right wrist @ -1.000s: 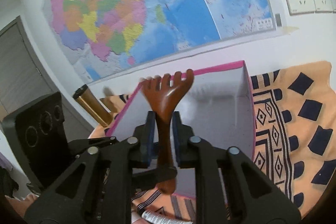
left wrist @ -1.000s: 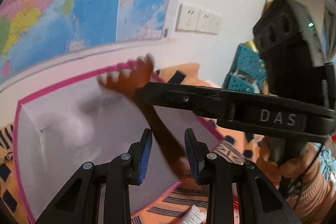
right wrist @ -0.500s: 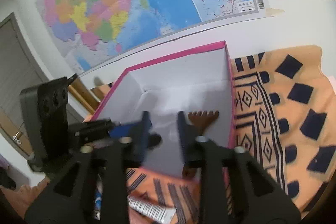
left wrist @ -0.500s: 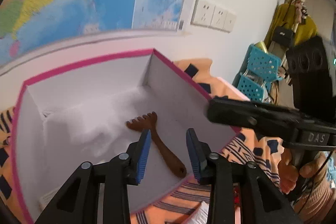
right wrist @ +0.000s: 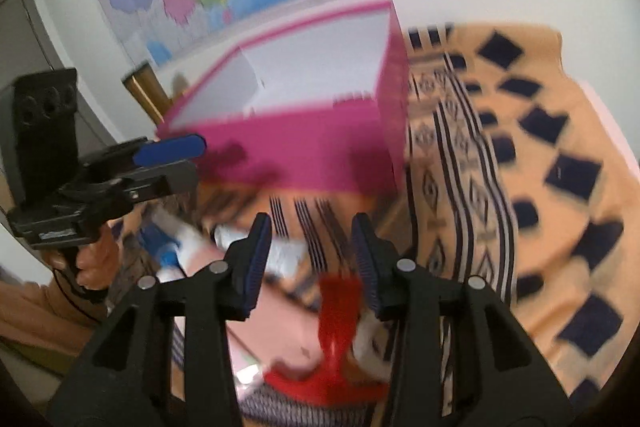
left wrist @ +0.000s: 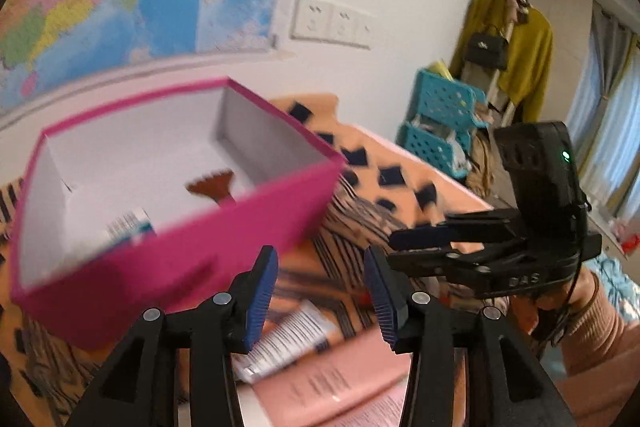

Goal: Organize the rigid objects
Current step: 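Grasp the red corkscrew stand with the right gripper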

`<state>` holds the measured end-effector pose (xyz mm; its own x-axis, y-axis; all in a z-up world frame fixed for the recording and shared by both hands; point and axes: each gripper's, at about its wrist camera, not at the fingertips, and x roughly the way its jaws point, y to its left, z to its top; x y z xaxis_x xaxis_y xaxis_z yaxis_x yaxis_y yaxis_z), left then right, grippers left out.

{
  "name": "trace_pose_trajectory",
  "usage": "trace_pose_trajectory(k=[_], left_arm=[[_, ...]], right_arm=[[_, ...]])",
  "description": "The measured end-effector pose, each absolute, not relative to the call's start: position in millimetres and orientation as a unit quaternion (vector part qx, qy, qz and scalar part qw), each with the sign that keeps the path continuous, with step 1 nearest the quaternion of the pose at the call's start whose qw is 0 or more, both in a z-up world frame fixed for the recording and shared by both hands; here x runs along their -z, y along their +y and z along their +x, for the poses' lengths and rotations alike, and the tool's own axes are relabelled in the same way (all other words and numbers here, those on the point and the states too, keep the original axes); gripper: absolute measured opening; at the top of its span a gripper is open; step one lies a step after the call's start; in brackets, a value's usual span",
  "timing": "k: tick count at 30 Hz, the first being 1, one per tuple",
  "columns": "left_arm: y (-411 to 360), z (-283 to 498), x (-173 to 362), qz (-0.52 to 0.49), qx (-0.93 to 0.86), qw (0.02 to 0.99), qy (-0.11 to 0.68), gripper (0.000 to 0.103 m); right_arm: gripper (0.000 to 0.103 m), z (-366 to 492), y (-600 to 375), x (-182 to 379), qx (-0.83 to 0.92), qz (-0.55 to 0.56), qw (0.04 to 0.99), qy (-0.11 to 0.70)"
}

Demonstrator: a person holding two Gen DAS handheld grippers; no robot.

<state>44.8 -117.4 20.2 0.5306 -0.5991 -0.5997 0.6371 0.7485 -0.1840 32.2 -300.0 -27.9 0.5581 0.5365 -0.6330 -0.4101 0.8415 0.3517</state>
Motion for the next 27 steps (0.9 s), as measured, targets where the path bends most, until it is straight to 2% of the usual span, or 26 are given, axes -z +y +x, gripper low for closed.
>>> trace_pose_trajectory(k=[7,27], left_arm=[[-131,23,5,0.037,0.365,0.857,0.360,0.046],[-128,8,18,0.022,0.362,0.852,0.377,0.046]], right_arm=[[0.044,19,-294,51,-0.249,0.053,0.872,0.418],[0.043,22,-270,65,-0.233,0.005,0.869,0.437]])
